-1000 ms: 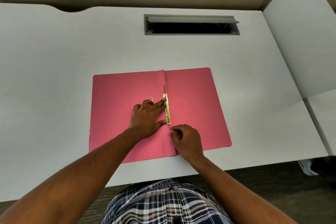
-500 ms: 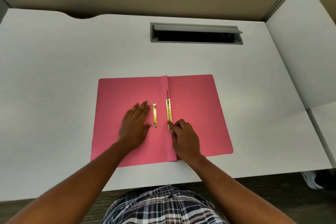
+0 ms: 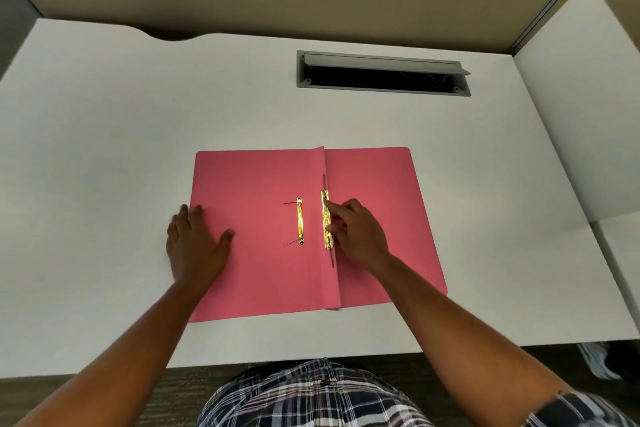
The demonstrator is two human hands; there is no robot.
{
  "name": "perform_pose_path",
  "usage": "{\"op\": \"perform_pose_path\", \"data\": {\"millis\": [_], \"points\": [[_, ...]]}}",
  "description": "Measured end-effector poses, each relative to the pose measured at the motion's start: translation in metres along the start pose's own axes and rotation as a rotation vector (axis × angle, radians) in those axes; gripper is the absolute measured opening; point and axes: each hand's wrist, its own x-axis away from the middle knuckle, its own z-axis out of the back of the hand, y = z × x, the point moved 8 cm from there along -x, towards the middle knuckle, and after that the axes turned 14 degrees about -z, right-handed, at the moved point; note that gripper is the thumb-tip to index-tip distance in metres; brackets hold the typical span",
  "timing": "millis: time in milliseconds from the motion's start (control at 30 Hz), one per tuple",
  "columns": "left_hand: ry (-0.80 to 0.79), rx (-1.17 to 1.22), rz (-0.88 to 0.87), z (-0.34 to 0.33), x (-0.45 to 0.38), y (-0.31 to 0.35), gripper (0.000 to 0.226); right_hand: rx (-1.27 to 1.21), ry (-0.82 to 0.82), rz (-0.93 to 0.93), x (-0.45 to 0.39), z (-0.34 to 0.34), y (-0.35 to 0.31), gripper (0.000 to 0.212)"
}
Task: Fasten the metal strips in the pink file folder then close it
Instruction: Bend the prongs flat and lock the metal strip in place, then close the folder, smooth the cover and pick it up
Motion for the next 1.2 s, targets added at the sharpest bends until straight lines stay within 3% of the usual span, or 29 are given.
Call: {"op": "perform_pose_path", "data": {"millis": [133, 267, 333, 533, 667, 833, 1067, 1200], "points": [[0.004, 0.004, 0.014, 0.003, -0.004, 0.005, 0.079, 0.314, -0.033, 0.060, -0.014, -0.001, -0.007, 0.059], [0.000, 0.017, 0.026, 0.007, -0.009, 0.004, 0.080, 0.483, 0.010, 0.173, -0.018, 0.001, -0.022, 0.061], [-0.011, 0.017, 0.027, 0.009, -0.011, 0.003, 0.081, 0.508, -0.047, 0.226, -0.024, -0.002, -0.026, 0.066], [-0.002, 0.022, 0.144, 0.010, -0.008, 0.002, 0.084, 0.561, -0.224, 0.238, -0.050, -0.004, -0.035, 0.117], [0.023, 0.085, 0.254, 0.012, -0.011, 0.007, 0.078, 0.428, -0.222, 0.218, -0.056, -0.002, -0.032, 0.119], [0.050, 0.254, 0.475, 0.021, -0.019, -0.017, 0.073, 0.301, -0.180, 0.230, -0.054, -0.002, -0.020, 0.098], [-0.006, 0.262, 0.433, 0.024, -0.027, -0.024, 0.052, 0.240, -0.154, 0.215, -0.048, -0.002, -0.015, 0.104], [-0.023, 0.262, 0.428, 0.027, -0.031, -0.020, 0.048, 0.340, -0.101, 0.275, -0.044, 0.000, -0.016, 0.094]]}}
